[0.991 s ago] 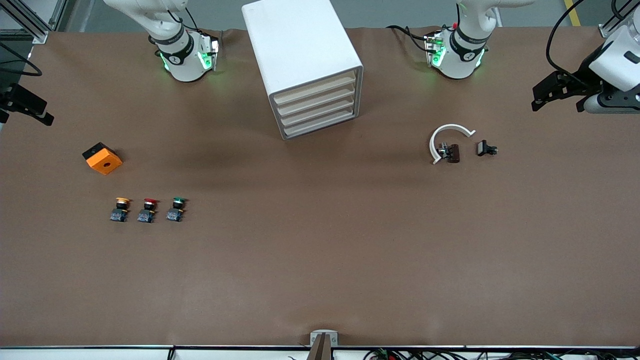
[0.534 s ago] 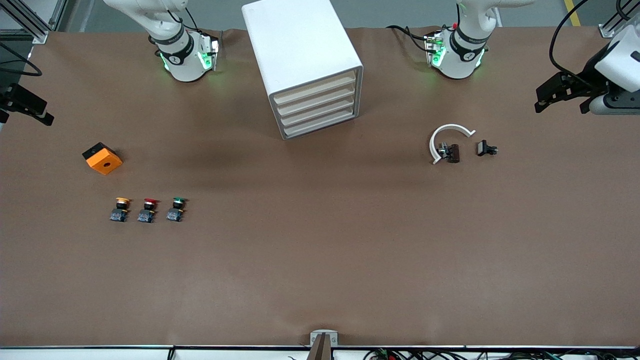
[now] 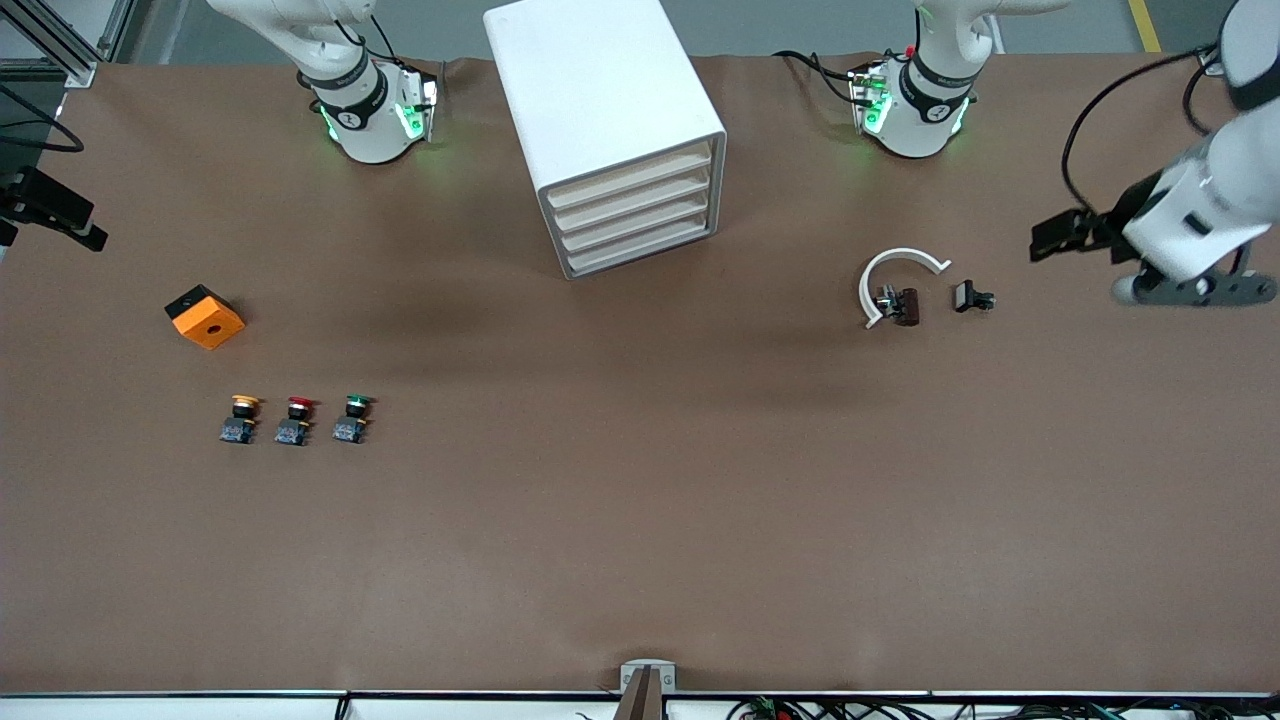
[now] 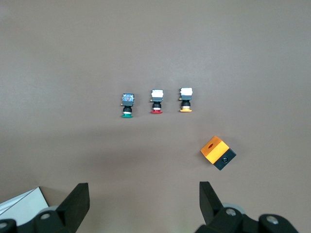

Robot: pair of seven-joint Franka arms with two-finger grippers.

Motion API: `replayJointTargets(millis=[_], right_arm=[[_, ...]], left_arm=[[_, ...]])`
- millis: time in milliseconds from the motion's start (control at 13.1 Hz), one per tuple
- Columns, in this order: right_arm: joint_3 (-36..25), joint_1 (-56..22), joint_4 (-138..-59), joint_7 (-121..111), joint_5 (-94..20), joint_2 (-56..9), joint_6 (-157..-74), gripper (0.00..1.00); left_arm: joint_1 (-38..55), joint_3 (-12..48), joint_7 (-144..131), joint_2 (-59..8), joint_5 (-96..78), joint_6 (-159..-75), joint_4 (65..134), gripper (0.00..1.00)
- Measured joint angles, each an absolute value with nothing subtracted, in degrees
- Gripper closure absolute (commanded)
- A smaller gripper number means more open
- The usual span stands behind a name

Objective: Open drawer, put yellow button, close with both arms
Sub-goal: 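Move the left gripper toward the cabinet while the right gripper reaches the buttons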

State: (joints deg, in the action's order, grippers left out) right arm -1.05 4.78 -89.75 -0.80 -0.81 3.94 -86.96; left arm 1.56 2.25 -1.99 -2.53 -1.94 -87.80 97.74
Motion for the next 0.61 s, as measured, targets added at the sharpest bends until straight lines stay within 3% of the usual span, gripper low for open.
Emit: replayJointTargets(millis=[610], right_arm=[[-1.4, 5.2, -89.6, -0.8, -0.8, 3.7, -87.2, 0.0]], left_arm=[[5.2, 2.9, -12.1, -18.0, -4.3, -104.7, 100.7, 0.0]])
